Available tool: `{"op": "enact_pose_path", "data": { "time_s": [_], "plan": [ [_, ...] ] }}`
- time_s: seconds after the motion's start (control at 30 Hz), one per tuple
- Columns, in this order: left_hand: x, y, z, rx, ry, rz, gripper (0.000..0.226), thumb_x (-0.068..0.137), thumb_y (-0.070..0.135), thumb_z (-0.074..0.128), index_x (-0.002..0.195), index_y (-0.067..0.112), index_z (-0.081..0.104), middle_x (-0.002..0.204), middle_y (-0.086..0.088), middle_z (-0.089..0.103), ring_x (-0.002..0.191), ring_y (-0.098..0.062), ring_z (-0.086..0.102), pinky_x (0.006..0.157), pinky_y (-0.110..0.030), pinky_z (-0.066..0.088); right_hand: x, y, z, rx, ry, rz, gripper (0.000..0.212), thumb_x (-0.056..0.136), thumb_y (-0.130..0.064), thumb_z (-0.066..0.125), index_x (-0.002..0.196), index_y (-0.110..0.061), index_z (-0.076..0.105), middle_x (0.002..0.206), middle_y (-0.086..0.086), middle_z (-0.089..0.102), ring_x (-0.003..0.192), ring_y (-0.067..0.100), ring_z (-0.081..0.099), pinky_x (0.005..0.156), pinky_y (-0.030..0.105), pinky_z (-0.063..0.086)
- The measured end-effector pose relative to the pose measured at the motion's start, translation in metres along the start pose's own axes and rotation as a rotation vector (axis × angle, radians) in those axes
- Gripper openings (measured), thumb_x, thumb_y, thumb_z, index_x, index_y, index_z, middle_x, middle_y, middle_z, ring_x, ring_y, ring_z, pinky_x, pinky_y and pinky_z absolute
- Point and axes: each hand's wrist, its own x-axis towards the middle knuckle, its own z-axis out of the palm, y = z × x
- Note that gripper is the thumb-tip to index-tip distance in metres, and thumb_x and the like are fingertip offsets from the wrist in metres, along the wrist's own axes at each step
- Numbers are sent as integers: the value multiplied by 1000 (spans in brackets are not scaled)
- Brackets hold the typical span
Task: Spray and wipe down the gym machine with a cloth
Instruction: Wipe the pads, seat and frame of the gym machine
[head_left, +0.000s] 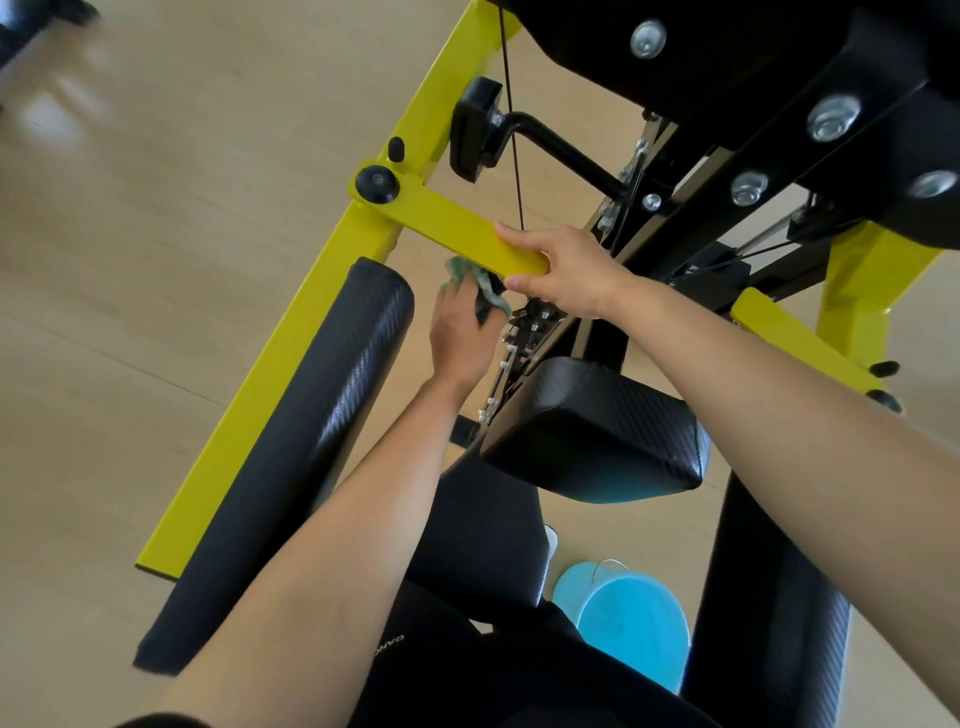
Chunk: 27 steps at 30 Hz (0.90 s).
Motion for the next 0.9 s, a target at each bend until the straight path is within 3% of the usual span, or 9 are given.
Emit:
{"op": "enact_pose_path", "data": {
  "time_s": [0.1, 0.2, 0.37, 0.53, 0.67, 0.73, 0.8, 0.9],
  "plan": [
    [5, -1, -1, 77, -19, 52, 35, 86, 20, 65, 117, 6, 58, 111, -14, 61, 102, -32, 53, 74, -39, 41, 1, -1, 1, -9, 4, 1, 71, 94, -38, 72, 154, -44, 36, 140, 13, 57, 125, 31, 56, 107, 48, 47],
    [11, -13, -2, 152, -62, -39, 41, 89, 28, 62, 128, 15, 56, 122, -11, 63, 106, -33, 54, 74, -37, 39, -1, -1, 0, 2, 5, 9, 70, 94, -37, 72, 154, -44, 36, 141, 11, 56, 125, 30, 56, 107, 47, 47],
    [2, -28, -6, 172, -55, -213, 48, 95, 17, 61, 142, 20, 53, 127, -12, 65, 110, -33, 62, 81, -33, 43, -5, -5, 0, 4, 7, 7, 69, 96, -36, 70, 155, -44, 35, 142, 10, 54, 125, 30, 54, 108, 48, 46],
    [-34, -21, -21, 275, -68, -300, 20, 96, 15, 56, 112, 7, 66, 112, -16, 73, 102, -38, 65, 72, -30, 34, -9, -9, 2, -13, 19, 25, 67, 99, -37, 66, 156, -47, 32, 145, 12, 52, 126, 32, 54, 107, 46, 46],
    [-74, -11, -36, 251, -69, -297, 14, 97, 20, 58, 105, 9, 64, 107, -13, 73, 98, -36, 65, 72, -31, 34, -16, -18, 2, -70, -12, 43, 71, 102, -30, 63, 160, -41, 24, 156, 11, 44, 138, 33, 46, 113, 43, 40],
    [-90, -5, -45, 181, -41, -294, 11, 97, 19, 59, 105, 13, 64, 107, -10, 73, 100, -32, 66, 75, -32, 40, -26, -22, -1, -83, -19, 46, 70, 101, -27, 64, 161, -31, 28, 159, 10, 41, 142, 31, 43, 117, 43, 36],
    [-101, 3, -56, 84, -29, -311, 14, 96, 18, 59, 109, 16, 64, 108, -6, 73, 102, -28, 66, 82, -35, 50, -44, -27, -4, -75, 59, 30, 62, 99, -27, 66, 156, -22, 41, 152, 8, 47, 135, 29, 50, 114, 42, 39],
    [-115, 16, -71, -98, -37, -318, 24, 89, 18, 58, 112, 21, 65, 103, 0, 72, 98, -23, 66, 89, -38, 55, -90, -43, 3, 118, 354, -9, 45, 96, -20, 68, 141, -20, 61, 133, 3, 63, 111, 20, 63, 101, 37, 49]
  ]
}}
